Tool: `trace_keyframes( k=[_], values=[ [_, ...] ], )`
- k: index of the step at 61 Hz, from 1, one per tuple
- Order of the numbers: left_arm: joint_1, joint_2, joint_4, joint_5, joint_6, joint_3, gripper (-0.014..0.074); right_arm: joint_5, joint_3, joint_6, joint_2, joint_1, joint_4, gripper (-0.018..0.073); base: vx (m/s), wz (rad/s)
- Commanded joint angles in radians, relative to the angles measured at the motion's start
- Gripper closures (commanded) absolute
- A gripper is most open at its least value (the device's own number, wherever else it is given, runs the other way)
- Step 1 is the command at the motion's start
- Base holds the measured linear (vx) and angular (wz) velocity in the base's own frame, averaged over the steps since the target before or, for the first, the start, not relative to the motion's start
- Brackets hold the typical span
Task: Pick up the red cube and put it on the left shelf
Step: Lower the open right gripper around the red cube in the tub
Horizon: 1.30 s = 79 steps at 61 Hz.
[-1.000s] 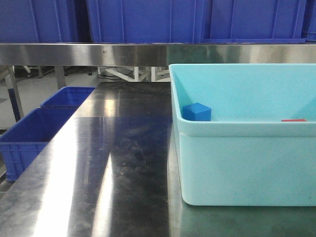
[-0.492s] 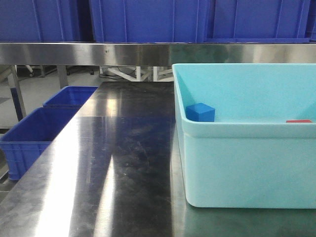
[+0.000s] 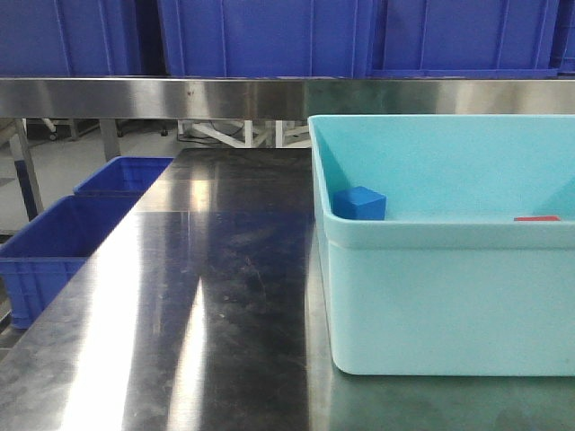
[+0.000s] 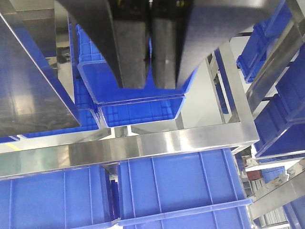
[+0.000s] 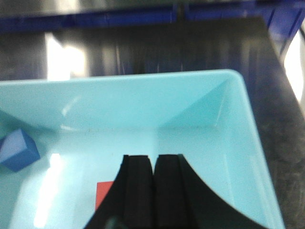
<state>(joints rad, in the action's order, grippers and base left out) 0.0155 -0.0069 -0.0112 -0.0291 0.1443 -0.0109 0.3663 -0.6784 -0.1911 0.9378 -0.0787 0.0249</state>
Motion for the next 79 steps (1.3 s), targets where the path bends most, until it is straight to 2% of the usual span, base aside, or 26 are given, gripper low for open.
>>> trace_keyframes(
  k=[1,10,18,27,31,33,37,43,47,56,79],
  values=[
    [0.005,0.008,-0.005,0.090,0.001,-0.022,0.0491,0.029,-0.116,-0.001,0.090,-0.036,0.000,0.0500,0.00,0.00],
    [0.005,0.008,-0.005,0.090,0.001,-0.022,0.0491,0.089,-0.187,-0.001,0.188,-0.110,0.000,0.0500,0.00,0.00],
    [0.005,0.008,-0.005,0.090,0.001,-0.022,0.0491,0.080,-0.194,-0.001,0.250,-0.163,0.000,0.0500,0.00,0.00],
    [0.005,0.008,-0.005,0.090,0.001,-0.022,0.0491,0.092,-0.194,-0.001,0.302,-0.193,0.000,0.0500,0.00,0.00],
    [0.005,0.008,-0.005,0.090,0.001,-0.022,0.0491,0.110,-0.194,-0.001,0.313,-0.199,0.002,0.0473,0.00,0.00],
    [0.005,0.008,-0.005,0.090,0.001,-0.022,0.0491,0.121,-0.194,0.003,0.318,-0.202,0.009,0.0434,0.00,0.00],
    [0.005,0.008,-0.005,0.090,0.001,-0.022,0.0491,0.139,-0.194,0.006,0.320,-0.203,0.025,0.0290,0.00,0.00],
    [0.005,0.008,-0.005,0.090,0.001,-0.022,0.0491,0.155,-0.194,0.006,0.320,-0.203,0.059,0.0003,0.00,0.00],
    [0.005,0.008,-0.005,0.090,0.001,-0.022,0.0491,0.170,-0.194,0.006,0.320,-0.203,0.078,-0.0083,0.00,0.00],
    [0.005,0.008,-0.005,0.090,0.001,-0.022,0.0491,0.200,-0.194,0.006,0.320,-0.203,0.107,-0.0034,0.00,0.00],
    [0.005,0.008,-0.005,0.090,0.001,-0.022,0.0491,0.192,-0.194,0.006,0.386,-0.203,0.111,-0.0033,0.00,0.00]
  ],
)
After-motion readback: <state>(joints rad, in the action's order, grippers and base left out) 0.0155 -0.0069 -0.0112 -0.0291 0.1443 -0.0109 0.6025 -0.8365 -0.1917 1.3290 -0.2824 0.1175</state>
